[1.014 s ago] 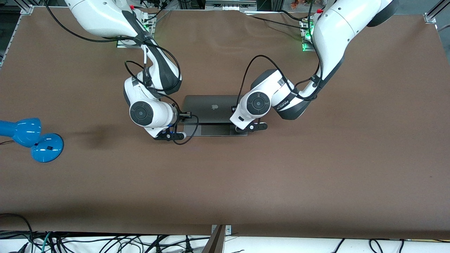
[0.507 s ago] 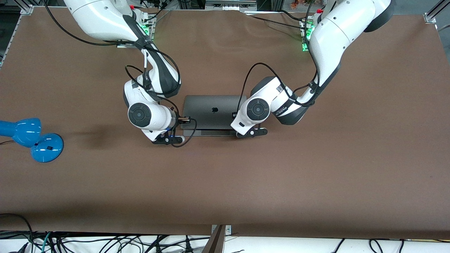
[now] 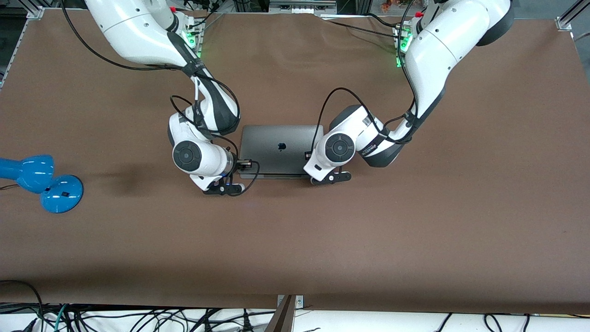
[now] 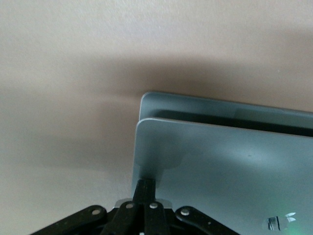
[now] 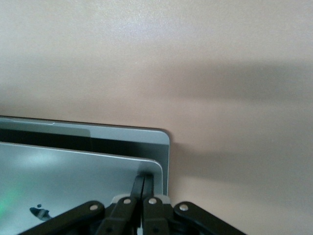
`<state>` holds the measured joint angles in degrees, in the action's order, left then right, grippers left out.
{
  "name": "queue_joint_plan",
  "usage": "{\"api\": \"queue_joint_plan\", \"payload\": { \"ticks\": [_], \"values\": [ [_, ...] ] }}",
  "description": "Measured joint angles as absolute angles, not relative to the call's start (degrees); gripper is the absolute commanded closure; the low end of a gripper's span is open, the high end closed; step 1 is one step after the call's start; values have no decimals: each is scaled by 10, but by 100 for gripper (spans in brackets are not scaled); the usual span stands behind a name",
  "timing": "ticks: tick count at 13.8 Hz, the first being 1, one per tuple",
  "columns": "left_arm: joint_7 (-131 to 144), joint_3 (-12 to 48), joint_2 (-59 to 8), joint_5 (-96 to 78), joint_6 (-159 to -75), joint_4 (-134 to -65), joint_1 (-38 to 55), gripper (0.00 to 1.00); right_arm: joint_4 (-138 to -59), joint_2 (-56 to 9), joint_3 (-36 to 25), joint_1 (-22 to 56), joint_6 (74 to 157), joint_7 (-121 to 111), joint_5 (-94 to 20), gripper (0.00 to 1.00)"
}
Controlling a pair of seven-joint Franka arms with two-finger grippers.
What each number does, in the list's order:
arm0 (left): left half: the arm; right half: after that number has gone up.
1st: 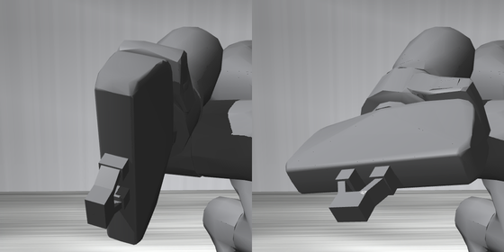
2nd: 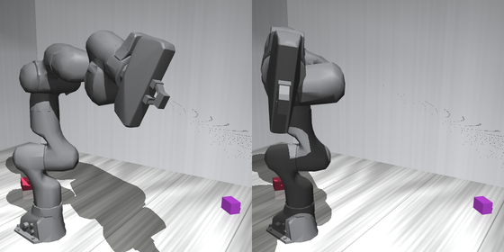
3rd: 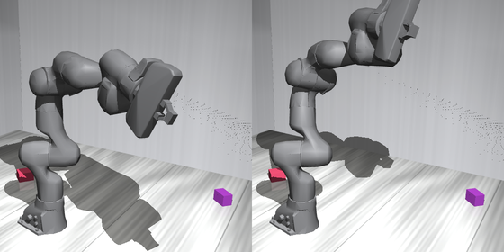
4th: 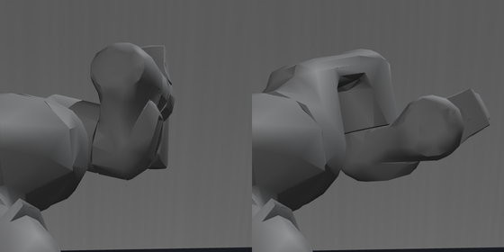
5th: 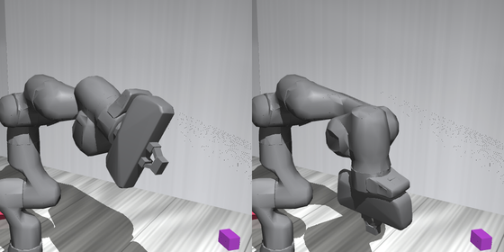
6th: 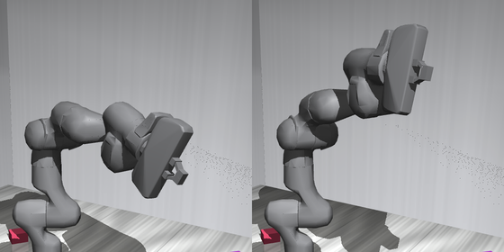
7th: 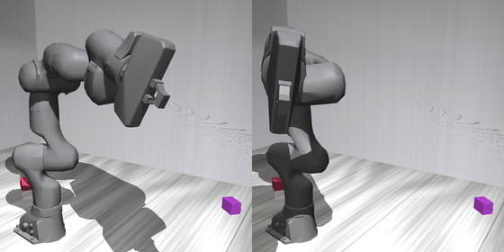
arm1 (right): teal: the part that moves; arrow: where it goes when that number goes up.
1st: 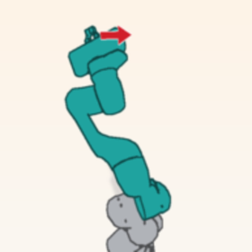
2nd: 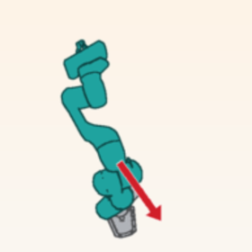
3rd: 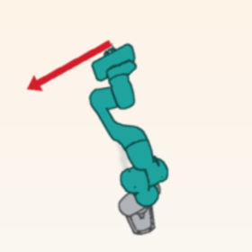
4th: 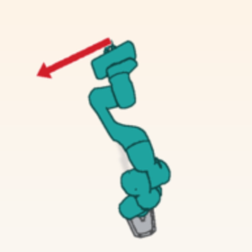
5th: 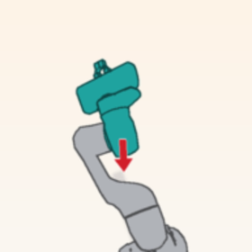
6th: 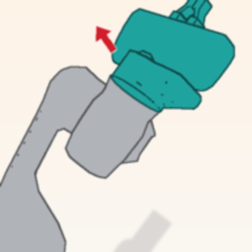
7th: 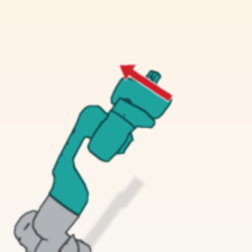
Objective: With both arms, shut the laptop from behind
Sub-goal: 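Press the screen down flat onto the keyboard with both grippers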
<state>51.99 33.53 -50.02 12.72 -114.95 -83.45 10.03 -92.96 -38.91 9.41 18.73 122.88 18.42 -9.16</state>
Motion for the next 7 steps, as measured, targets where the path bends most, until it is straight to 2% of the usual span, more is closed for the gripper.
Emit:
{"api": "queue_joint_plan", "payload": {
  "ticks": [7],
  "values": [
    [520,325,-510,131,-1160,-829,110,100,-929,-399,88,187,1246,177,-92,95]
  ]
}}
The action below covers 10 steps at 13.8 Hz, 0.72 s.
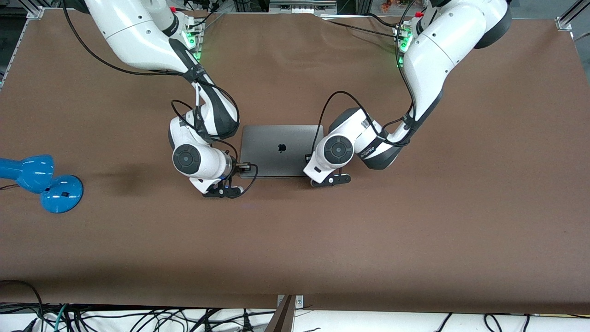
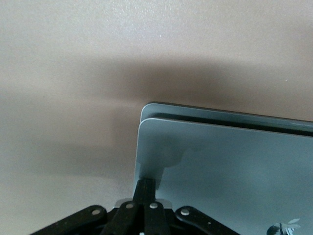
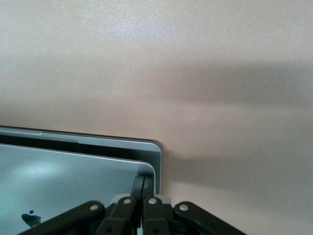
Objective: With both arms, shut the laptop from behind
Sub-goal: 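Press the screen down flat onto the keyboard with both grippers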
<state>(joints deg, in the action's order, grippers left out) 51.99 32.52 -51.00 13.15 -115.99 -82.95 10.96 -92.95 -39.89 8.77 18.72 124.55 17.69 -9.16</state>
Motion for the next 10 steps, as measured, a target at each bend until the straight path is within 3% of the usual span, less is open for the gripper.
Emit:
{"api": "queue_joint_plan", "payload": {
  "ticks": [10],
  "values": [
    [520,306,-521,132,-1181,-825,124,100,-929,-418,88,188,1283,175,-92,95]
  ]
}}
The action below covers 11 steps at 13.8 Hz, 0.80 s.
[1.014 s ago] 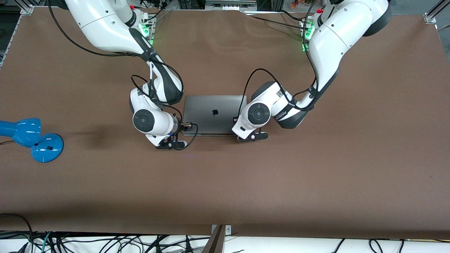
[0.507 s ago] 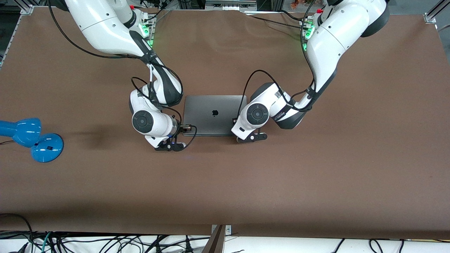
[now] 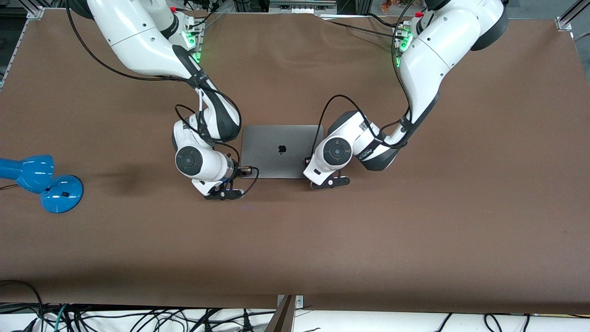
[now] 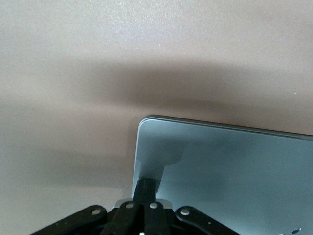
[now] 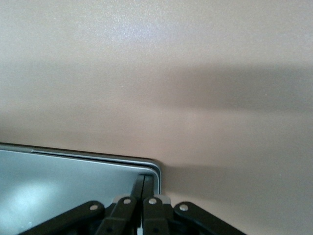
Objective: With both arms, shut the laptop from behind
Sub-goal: 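Press the screen down flat onto the keyboard with both grippers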
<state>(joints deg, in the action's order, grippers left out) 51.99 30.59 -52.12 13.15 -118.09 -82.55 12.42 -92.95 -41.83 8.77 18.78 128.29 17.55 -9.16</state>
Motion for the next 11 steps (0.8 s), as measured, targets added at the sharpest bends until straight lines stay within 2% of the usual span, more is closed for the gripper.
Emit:
{"api": "queue_joint_plan", "payload": {
  "ticks": [9,10,11],
  "values": [
    [520,305,-521,132,-1180,-825,125,100,-925,-424,88,188,1292,174,-92,93],
    [520,305,-521,132,-1180,-825,125,100,-919,-423,88,188,1284,174,-92,92],
    [520,305,-521,132,-1180,-825,125,100,-910,-420,88,187,1264,174,-92,79]
  ]
}}
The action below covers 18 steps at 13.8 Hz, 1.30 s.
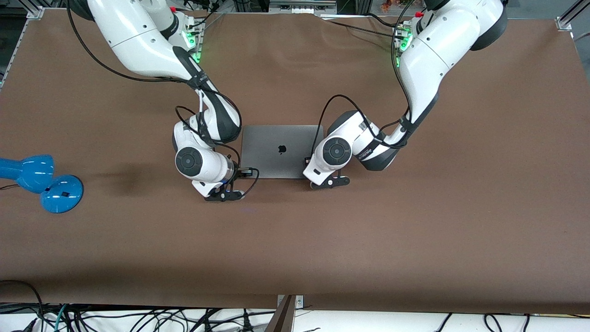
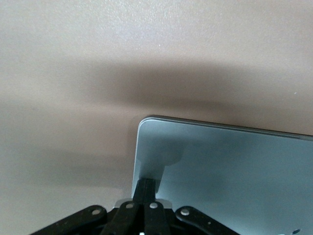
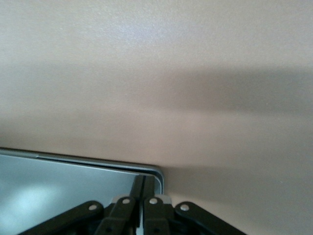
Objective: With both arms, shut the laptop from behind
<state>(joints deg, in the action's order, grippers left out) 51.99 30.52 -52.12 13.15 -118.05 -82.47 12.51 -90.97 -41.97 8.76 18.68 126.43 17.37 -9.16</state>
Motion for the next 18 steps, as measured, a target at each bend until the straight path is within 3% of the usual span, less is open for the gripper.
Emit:
{"api": "queue_joint_plan", "payload": {
  "ticks": [1,2,3,5,8,13,18],
  "values": [
    [520,305,-521,132,-1180,-825,125,100,-897,-413,87,185,1233,174,-92,61],
    [520,305,-521,131,-1181,-824,125,56,-881,-402,87,181,1193,174,-92,55],
    [520,305,-521,132,-1182,-823,125,1,-865,-387,86,174,1153,174,-91,45],
    [520,304,-519,132,-1183,-814,125,0,-842,-352,78,162,1087,174,-84,18],
    [512,304,-502,132,-1162,-805,119,0,-834,-310,60,155,1048,173,-58,1],
    [463,311,-440,132,-1088,-809,95,0,-819,-254,47,140,1037,166,0,0],
    [443,315,-306,118,-1079,-907,80,0,-794,-204,43,86,1001,156,29,0]
  ]
}}
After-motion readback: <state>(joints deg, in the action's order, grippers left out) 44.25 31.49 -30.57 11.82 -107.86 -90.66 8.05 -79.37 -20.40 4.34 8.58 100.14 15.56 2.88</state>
